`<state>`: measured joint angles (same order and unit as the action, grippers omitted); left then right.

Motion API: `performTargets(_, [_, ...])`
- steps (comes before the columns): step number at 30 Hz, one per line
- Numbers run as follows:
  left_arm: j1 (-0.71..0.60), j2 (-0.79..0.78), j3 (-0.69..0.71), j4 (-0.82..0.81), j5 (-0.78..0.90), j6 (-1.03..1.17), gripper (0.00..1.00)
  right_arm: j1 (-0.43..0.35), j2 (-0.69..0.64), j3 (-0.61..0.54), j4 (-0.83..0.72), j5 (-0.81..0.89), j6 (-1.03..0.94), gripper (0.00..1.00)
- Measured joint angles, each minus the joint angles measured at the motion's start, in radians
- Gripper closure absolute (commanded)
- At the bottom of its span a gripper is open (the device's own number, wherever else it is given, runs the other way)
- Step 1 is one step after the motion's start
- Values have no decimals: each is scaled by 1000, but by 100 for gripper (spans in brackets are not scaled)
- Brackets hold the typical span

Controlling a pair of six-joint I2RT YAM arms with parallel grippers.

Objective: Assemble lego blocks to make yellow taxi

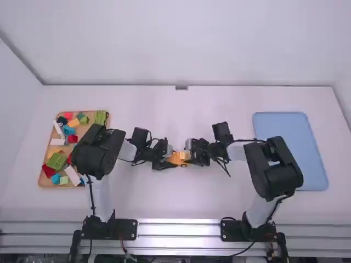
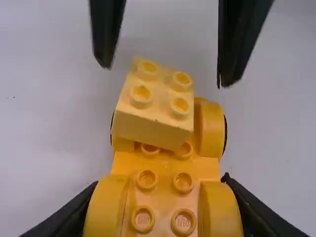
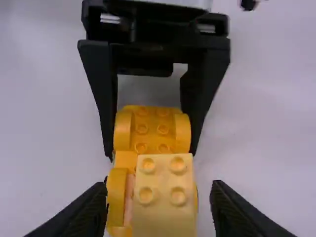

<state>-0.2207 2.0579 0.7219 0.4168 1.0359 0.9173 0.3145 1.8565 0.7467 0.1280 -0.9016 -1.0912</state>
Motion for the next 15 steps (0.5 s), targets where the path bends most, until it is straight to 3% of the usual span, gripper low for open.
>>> performTargets(9, [0,0,0,0,0,0,62,33,0,0,5,87,33,66])
performTargets(15, [0,0,0,0,0,0,63,33,0,0,8,77,36,67])
